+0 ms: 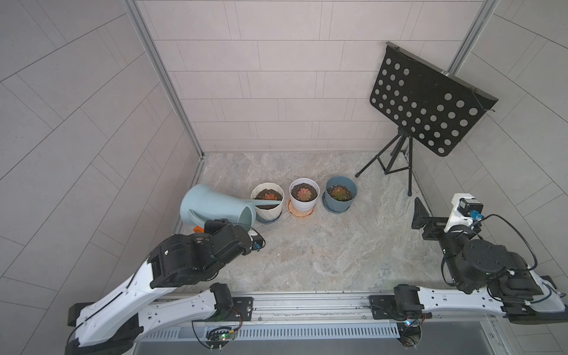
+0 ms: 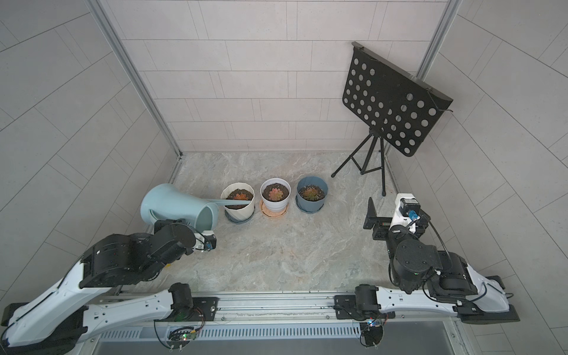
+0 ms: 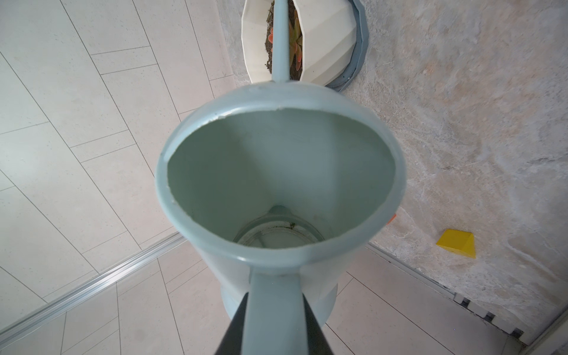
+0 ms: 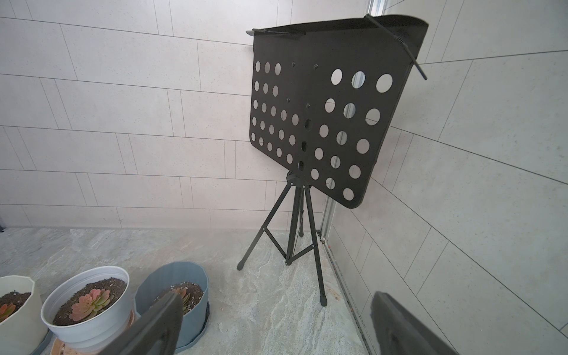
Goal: Water the succulent around the soil edge
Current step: Water the soil of the potted plant with water.
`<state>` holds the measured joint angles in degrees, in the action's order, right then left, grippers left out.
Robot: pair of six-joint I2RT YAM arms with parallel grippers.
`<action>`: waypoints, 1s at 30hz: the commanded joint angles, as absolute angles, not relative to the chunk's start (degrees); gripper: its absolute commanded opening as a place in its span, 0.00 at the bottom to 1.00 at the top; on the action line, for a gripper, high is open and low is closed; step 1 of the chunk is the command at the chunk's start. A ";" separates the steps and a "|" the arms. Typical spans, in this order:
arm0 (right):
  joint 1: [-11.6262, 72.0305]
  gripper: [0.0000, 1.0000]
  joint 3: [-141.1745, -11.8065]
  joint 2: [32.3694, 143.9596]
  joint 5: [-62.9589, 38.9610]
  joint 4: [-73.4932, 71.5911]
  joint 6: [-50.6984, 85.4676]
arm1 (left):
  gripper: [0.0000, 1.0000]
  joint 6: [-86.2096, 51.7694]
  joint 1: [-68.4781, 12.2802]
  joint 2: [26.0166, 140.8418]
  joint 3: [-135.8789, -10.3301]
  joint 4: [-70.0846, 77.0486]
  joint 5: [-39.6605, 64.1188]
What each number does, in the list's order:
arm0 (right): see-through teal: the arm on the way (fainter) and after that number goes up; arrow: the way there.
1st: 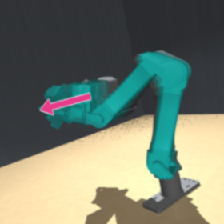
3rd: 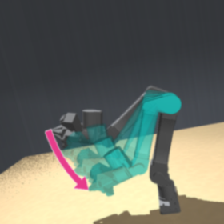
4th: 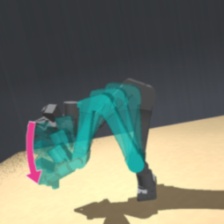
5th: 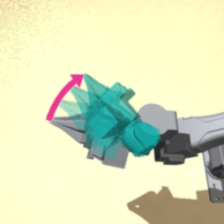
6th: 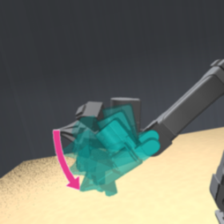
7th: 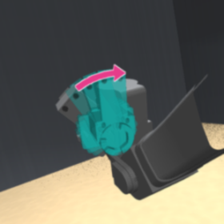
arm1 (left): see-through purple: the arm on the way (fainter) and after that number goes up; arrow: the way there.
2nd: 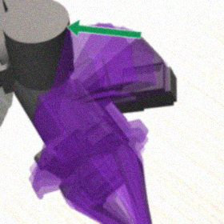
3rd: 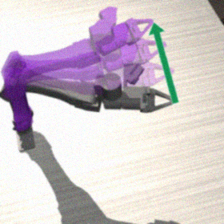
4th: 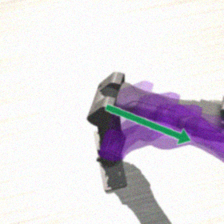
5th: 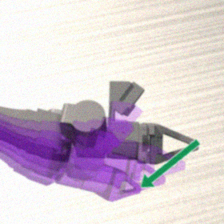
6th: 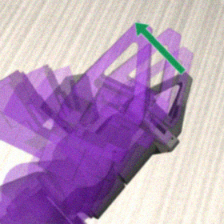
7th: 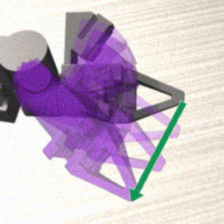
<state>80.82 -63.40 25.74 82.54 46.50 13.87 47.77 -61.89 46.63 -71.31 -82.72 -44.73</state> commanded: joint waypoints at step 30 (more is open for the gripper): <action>80.59 1.00 -63.52 25.48 83.67 46.14 13.19 | 0.00 58.27 -52.75 47.83 -67.38 -66.21 -48.52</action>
